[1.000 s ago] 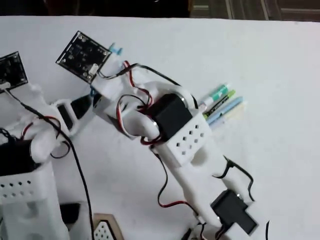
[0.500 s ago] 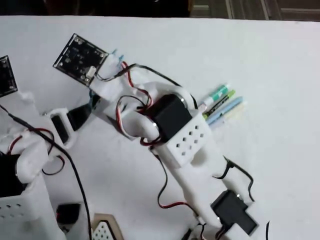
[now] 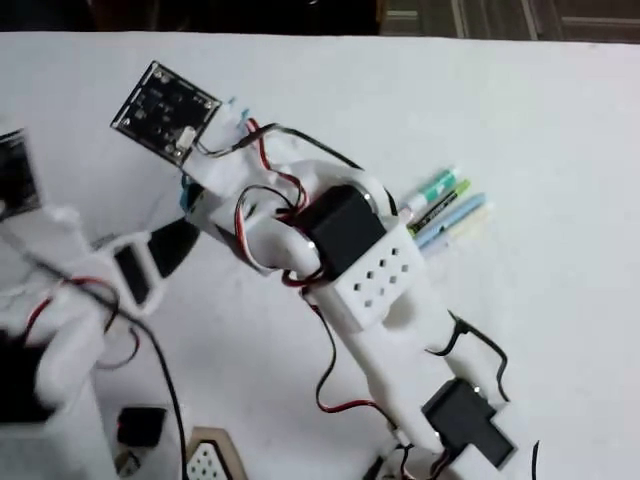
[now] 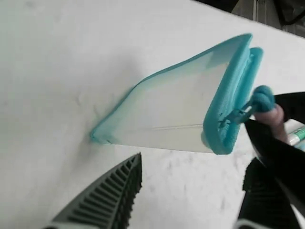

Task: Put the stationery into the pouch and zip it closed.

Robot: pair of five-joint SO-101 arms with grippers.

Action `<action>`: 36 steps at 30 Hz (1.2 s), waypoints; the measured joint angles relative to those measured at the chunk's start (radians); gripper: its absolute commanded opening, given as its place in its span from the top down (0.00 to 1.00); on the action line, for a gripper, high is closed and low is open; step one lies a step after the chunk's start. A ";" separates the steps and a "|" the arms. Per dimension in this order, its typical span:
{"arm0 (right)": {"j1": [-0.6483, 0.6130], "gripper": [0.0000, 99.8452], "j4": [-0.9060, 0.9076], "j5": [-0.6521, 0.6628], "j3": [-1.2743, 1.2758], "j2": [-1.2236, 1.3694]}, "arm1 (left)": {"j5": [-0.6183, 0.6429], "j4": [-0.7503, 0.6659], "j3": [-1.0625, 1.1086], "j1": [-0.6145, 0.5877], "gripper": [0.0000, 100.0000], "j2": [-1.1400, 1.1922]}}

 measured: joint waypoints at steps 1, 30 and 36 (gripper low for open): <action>-0.005 0.98 0.000 0.000 0.000 0.000 | 0.000 -0.017 0.026 -0.011 0.66 0.000; 0.198 0.98 -0.066 0.000 0.000 0.000 | -0.247 -0.078 0.112 -0.048 0.98 -0.006; 0.295 0.98 -0.068 0.000 0.000 0.000 | -0.249 0.063 -0.115 -0.048 0.98 -0.006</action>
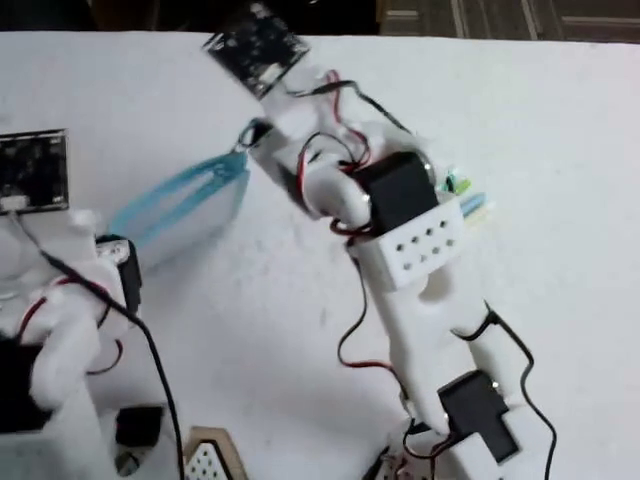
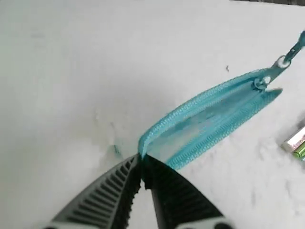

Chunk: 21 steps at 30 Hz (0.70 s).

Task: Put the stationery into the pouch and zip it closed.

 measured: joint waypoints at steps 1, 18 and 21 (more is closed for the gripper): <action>0.012 0.98 0.000 0.000 0.000 -0.002 | 0.005 0.005 -0.028 0.000 0.98 0.003; 0.233 0.97 0.094 0.095 0.012 0.023 | 0.041 0.003 -0.097 -0.005 0.98 0.233; 0.215 0.86 0.155 0.186 0.012 0.021 | 0.023 0.003 -0.097 -0.021 0.97 0.233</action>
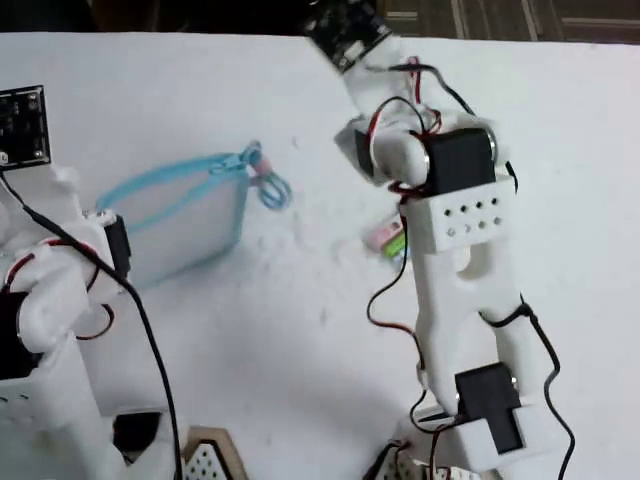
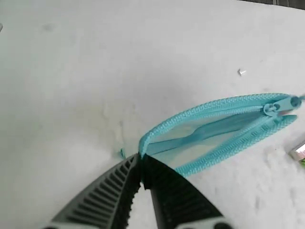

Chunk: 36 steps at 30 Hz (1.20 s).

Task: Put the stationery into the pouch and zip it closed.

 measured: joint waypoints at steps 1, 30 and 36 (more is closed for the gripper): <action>0.002 0.83 0.025 0.023 0.000 0.000 | -0.009 0.000 0.000 -0.014 0.97 0.000; 0.166 0.71 0.100 -0.914 -0.193 0.836 | -0.094 -0.003 0.101 -0.117 0.98 -0.002; 0.164 0.77 0.097 -0.976 -0.350 1.014 | -0.094 -0.003 0.101 -0.117 0.98 -0.002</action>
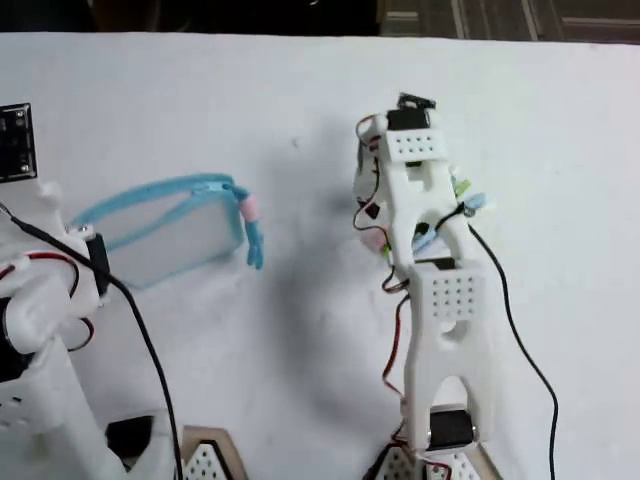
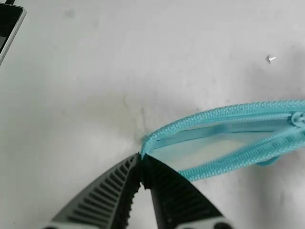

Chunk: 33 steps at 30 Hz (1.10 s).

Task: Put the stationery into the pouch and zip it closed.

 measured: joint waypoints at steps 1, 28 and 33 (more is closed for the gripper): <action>-0.003 0.82 0.006 -0.002 -0.028 0.025 | 0.000 0.000 0.000 0.000 0.98 0.000; 0.000 0.98 0.109 0.031 -0.127 0.029 | 0.000 0.000 0.000 0.000 0.98 0.000; 0.000 0.98 0.109 0.061 0.048 -0.132 | 0.000 0.000 0.000 0.000 0.98 0.000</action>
